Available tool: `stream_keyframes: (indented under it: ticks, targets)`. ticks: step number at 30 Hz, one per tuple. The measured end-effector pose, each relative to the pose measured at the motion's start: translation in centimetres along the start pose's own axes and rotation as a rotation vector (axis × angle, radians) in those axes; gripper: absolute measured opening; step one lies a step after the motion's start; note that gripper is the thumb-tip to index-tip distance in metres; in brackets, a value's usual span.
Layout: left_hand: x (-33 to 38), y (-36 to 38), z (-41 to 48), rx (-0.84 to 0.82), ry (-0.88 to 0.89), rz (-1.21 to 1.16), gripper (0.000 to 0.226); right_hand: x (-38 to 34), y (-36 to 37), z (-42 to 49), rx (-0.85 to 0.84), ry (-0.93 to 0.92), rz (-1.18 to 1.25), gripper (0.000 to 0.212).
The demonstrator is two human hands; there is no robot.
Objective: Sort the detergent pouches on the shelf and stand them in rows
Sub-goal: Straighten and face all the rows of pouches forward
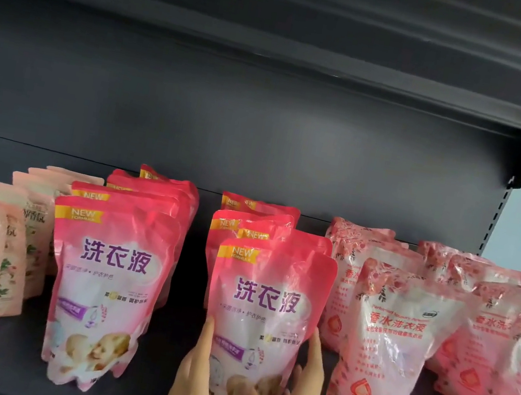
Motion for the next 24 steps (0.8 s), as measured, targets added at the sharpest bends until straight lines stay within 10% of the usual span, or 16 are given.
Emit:
stream_keyframes:
  ticks: [4,8,12,24]
  targets:
    - [-0.1,-0.2,-0.4,-0.008,-0.163,-0.003,0.026,-0.6,0.0,1.7,-0.149,0.001,0.151,0.121]
    - [-0.5,-1.2,-1.3,-0.055,0.126,0.181,0.118,-1.3,-1.0,3.0,-0.291,0.079,0.237,0.124]
    - [1.1,-1.4,-0.3,-0.154,0.174,0.164,0.149,-1.0,-1.7,3.4,-0.425,0.191,0.223,0.121]
    - [0.4,-2.9,-1.1,-0.218,0.143,0.145,0.149,-1.4,-0.8,3.4,-0.592,0.121,0.141,0.084]
Point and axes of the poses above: each hand's wrist, its own z-axis towards the middle knuckle, its own y-axis out of the palm, x = y × z, the point moved 2 cm from there along z, towards the middle knuckle, and after that the axes turned 1 degree about -z, right-handed, at the moved point
